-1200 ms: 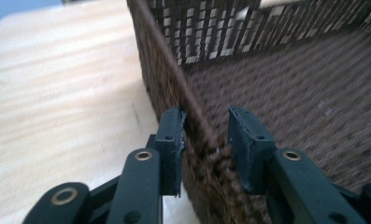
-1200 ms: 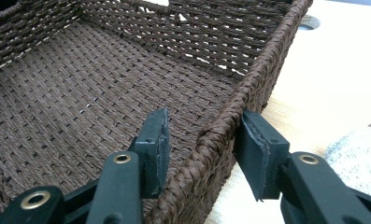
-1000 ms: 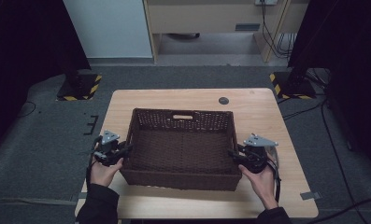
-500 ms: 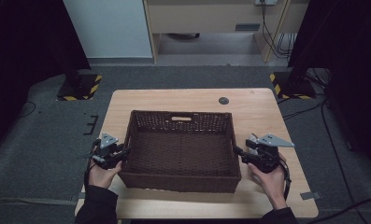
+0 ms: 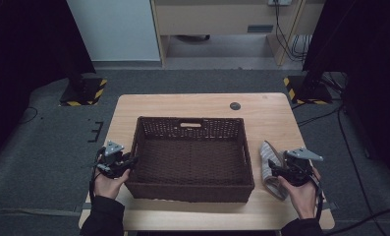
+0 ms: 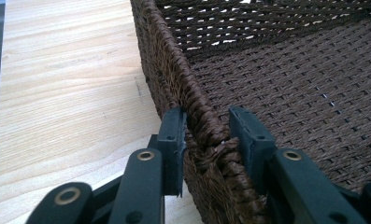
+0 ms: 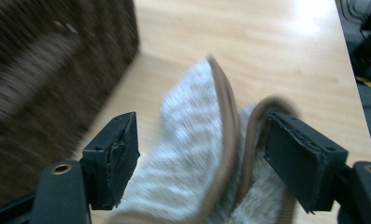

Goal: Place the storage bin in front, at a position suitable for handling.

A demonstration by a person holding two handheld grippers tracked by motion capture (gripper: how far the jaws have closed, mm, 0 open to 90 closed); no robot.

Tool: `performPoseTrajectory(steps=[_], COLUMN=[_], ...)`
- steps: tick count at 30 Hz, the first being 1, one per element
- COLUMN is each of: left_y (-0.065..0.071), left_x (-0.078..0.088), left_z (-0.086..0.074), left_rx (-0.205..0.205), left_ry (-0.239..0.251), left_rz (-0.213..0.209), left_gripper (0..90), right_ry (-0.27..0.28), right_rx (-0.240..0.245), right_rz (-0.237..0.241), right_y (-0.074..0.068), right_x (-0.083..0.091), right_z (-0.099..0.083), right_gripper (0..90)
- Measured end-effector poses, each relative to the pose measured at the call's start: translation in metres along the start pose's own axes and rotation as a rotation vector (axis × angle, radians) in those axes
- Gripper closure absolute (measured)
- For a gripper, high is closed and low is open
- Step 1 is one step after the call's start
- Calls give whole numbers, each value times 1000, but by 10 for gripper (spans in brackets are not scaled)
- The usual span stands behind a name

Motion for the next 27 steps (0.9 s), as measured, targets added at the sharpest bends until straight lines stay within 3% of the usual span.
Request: performPoseTrajectory(steps=[7,10,11,13,16,19,24,27], left_y=[0,-1,-1,-1,-1,-1,0,0], left_x=[0,0,0,0,0,0,0,0], left_z=[0,0,0,0,0,-1,-1,-1], left_rx=[6,9,12,13,13,20,19,24], left_ry=[2,3,3,5,5,8,10,11], left_rz=[-10,-13,-15,-15,-16,-20,-21,-24], left_gripper=[655,651,650,649,648,646,647,647], right_ry=[-80,-47,1,34,35,-21,-85,-106], right_rx=[-15,-14,-14,-21,-49,-78,-67,-64], right_rz=[-38,-44,-63,-89,-119,-89,-15,5], right_y=[12,13,16,21,31,32,16,9], right_x=[-16,-12,-7,-1,1,-8,-24,-31], right_z=[-23,-18,-9,-2,-3,-17,-27,-30], right_gripper=[254,248,217,182,138,147,179,232])
Point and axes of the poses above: each handheld gripper's, and its own axes: x roughly backward along the jaws, z roughly out of its top, y roughly to its right, the point moved 10 cm from there along -x, roughly forward along the jaws, and after that the axes turned 4 degrees about x, right-handed, at the moved point
